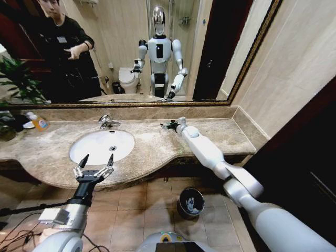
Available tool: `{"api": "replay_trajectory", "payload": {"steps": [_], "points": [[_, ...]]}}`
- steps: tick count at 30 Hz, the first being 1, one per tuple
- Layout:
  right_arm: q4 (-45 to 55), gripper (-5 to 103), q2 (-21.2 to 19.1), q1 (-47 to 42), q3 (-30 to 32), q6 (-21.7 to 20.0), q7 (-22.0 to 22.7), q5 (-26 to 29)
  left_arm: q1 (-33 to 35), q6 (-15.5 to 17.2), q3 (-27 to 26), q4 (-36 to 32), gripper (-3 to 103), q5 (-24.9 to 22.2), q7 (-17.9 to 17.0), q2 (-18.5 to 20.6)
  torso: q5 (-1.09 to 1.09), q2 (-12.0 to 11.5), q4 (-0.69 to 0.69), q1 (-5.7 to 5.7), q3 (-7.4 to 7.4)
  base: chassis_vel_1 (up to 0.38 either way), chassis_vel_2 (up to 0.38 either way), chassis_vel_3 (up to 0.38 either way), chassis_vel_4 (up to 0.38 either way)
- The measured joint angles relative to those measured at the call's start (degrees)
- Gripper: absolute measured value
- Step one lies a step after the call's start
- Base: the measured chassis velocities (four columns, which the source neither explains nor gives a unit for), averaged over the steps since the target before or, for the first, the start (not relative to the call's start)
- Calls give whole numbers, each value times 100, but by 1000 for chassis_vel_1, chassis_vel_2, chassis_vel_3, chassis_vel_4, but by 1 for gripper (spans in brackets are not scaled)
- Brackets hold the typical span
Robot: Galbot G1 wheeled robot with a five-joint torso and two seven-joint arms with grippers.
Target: Pick up the trash from the sink and place it in the trash bin.
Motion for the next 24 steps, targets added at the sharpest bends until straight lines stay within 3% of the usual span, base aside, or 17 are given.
{"api": "replay_trajectory", "payload": {"steps": [6,24], "points": [[-606,100,479,161,210,-5,173,-81,0,0,0,0,100,0,0,0,0,0,0,0,0,0,0,0,0],[-326,100,256,-88,196,-198,327,-121,0,0,0,0,100,0,0,0,2,0,0,0,-1,0,0,0,0]]}}
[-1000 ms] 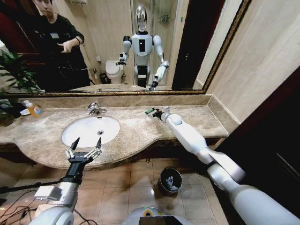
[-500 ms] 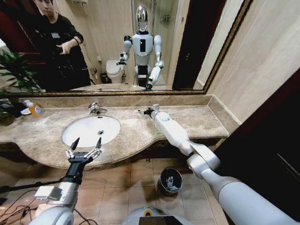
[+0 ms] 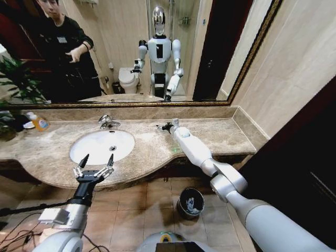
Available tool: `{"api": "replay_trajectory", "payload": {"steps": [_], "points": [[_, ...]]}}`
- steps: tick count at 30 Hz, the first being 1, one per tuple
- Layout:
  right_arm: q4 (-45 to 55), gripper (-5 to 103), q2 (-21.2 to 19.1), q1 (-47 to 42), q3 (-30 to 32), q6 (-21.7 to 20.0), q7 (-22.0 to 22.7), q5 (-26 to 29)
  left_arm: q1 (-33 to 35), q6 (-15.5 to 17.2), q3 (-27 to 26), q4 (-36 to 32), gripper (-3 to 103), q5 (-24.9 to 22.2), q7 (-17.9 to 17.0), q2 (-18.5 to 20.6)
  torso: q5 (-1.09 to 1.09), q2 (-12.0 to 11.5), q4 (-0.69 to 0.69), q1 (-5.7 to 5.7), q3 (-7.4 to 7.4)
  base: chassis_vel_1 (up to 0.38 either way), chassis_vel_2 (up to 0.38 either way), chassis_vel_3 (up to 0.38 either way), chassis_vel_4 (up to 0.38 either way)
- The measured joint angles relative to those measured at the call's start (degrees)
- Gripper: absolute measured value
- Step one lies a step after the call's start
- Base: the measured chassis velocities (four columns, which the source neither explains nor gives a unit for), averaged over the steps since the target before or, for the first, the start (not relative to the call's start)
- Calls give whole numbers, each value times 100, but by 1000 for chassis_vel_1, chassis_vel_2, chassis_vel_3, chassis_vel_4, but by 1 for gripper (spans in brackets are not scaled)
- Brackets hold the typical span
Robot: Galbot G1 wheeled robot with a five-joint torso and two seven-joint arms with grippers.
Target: Pick up the trash from the sink and place it in the trash bin.
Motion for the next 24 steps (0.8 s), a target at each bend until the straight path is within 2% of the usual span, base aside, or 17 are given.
{"api": "replay_trajectory", "payload": {"steps": [3,8,12,15,19,23,24], "points": [[137,100,-105,-52,-9,-30,22,0,0,0,0,0,100,0,0,0,0,0,1,0,0,0,0,0,0],[764,100,-582,-329,-99,-172,238,150,0,0,0,-1,100,0,0,0,0,0,-1,0,1,0,0,0,0],[1032,100,-766,-452,-119,-273,341,258,0,0,0,0,100,0,1,0,0,0,-2,1,1,0,0,0,0],[1708,100,-1250,-796,-124,-481,553,577,0,0,0,-1,100,0,0,0,0,0,-2,0,0,0,0,0,0],[2139,100,-1509,-1044,-108,-538,676,722,0,0,0,0,100,0,0,0,1,0,-2,0,0,0,0,0,0],[3152,100,-1952,-1651,-7,-791,1017,1105,0,0,0,0,100,0,0,0,0,0,-2,0,0,0,0,0,0],[3152,100,-1952,-1651,-7,-791,1017,1105,0,0,0,0,100,0,0,0,0,0,-2,0,0,0,0,0,0]]}}
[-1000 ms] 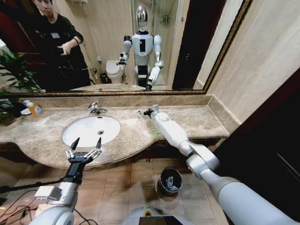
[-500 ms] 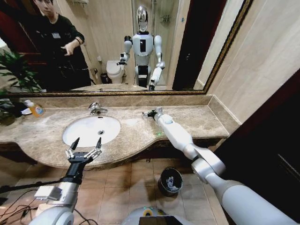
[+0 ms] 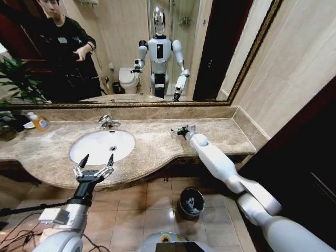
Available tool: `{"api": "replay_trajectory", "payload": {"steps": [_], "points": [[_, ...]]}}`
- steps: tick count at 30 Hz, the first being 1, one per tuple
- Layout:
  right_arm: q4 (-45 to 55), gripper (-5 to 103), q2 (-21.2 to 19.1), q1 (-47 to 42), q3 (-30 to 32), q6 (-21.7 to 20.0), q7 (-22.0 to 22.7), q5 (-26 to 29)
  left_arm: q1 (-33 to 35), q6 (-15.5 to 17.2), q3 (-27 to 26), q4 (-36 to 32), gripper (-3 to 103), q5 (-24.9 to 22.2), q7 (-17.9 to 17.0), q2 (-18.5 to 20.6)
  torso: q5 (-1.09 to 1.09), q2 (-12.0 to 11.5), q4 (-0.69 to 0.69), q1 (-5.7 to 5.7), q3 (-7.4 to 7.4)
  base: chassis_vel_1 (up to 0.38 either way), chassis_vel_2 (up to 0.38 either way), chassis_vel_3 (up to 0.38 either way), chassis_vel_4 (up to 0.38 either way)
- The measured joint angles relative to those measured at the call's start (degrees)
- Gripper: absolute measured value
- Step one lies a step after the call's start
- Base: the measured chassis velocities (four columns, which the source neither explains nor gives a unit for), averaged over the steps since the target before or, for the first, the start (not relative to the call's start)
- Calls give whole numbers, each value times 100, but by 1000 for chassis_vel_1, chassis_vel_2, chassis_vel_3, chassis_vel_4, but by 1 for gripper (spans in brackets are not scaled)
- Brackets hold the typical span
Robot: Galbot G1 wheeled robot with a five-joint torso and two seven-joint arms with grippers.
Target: Pick up the trash from the sink and place it in the trash bin.
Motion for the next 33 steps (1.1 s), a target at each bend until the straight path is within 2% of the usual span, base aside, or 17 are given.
{"api": "replay_trajectory", "payload": {"steps": [3,8,12,16,19,21,22,23,25,26,27,29,31,33], "points": [[934,100,-429,-620,171,-177,192,198,0,0,0,0,100,0,0,0,0,0,-1,0,0,0,0,0,0],[1416,100,-704,-918,264,-184,192,218,0,0,0,0,100,0,0,0,2,-1,-1,0,1,0,0,0,0],[1580,100,-901,-1014,405,234,9,-2,0,0,0,0,100,0,0,0,1,-2,0,1,2,0,0,0,0],[1665,100,-949,-1011,503,461,-144,-162,0,0,0,0,100,0,0,0,1,-1,0,1,2,0,0,0,0],[1676,100,-915,-990,553,512,-83,-265,0,0,0,0,100,0,1,0,0,-1,0,0,1,0,0,0,0],[1643,100,-811,-979,561,522,297,-364,0,0,0,0,100,0,1,0,0,-1,0,0,1,0,0,0,0],[1643,100,-811,-979,561,522,297,-364,0,0,0,0,100,0,1,0,0,-1,0,0,1,0,0,0,0],[1614,100,-737,-980,557,520,609,-395,0,0,0,0,100,0,1,0,1,-1,0,1,1,0,0,0,0],[1544,100,-493,-1005,556,488,1533,-412,0,0,0,0,100,0,0,0,1,-2,0,1,1,0,0,0,0],[1544,100,-493,-1005,556,488,1533,-412,0,0,0,0,100,0,0,0,1,-2,0,1,1,0,0,0,0],[1503,100,-339,-1018,569,439,2102,-358,0,0,0,0,100,0,0,0,1,-1,1,1,2,0,0,0,0],[1472,100,-90,-1048,621,403,2834,-142,0,0,0,0,100,0,0,0,0,-1,1,1,1,0,0,0,0],[1476,100,-39,-1060,630,403,2969,-105,0,0,0,0,100,0,0,0,0,-1,1,0,1,0,0,0,0],[1499,101,132,-1110,646,428,3399,-30,0,0,0,0,100,0,0,0,-1,-1,0,0,1,0,0,0,0]]}}
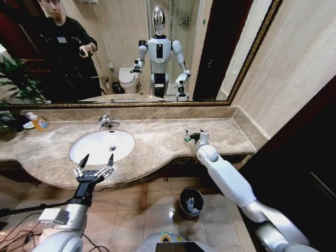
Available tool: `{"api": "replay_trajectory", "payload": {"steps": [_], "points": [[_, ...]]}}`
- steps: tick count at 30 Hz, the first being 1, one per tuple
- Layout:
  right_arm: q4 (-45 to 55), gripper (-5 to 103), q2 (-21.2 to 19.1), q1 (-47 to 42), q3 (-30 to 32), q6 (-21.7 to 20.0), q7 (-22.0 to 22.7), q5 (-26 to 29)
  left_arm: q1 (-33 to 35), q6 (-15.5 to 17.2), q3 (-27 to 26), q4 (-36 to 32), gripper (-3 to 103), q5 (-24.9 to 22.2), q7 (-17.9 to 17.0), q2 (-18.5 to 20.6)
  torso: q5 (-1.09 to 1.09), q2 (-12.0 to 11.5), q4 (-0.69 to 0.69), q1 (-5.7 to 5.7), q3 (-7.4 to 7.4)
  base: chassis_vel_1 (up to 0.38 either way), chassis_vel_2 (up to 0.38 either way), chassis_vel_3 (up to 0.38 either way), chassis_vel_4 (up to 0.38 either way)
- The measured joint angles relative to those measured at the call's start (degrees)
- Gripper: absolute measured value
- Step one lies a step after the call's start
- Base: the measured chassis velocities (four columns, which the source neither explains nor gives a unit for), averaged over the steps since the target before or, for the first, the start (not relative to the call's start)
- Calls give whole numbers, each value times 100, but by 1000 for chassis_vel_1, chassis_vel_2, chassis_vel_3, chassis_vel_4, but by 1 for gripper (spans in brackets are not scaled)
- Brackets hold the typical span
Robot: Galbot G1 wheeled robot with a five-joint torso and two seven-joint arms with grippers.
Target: Pick up the trash from the sink and place it in the trash bin.
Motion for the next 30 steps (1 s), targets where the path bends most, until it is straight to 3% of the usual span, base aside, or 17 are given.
{"api": "replay_trajectory", "payload": {"steps": [4,6,17,23,24,26,30], "points": [[-28,99,146,-19,-22,152,307,-1,0,0,0,0,100,0,0,0,0,0,0,0,0,0,0,0,0],[-71,92,295,-56,-56,260,449,-75,0,0,0,0,100,0,0,0,0,0,0,0,0,0,0,0,0],[-290,90,501,-84,-117,285,396,-202,0,0,0,0,100,0,0,0,0,0,0,0,0,0,0,0,0],[-363,83,531,-84,-122,300,289,-206,0,0,0,0,100,0,0,0,0,0,0,0,0,0,0,0,0],[-365,74,537,-97,-122,308,261,-206,0,0,0,0,100,0,0,0,0,0,0,0,0,0,0,0,0],[-366,74,537,-106,-122,310,247,-206,0,0,0,0,100,0,0,0,0,0,0,0,0,0,0,0,0],[-362,58,516,-137,-124,348,151,-238,0,0,0,0,100,0,0,0,0,1,0,0,0,0,0,0,0]]}}
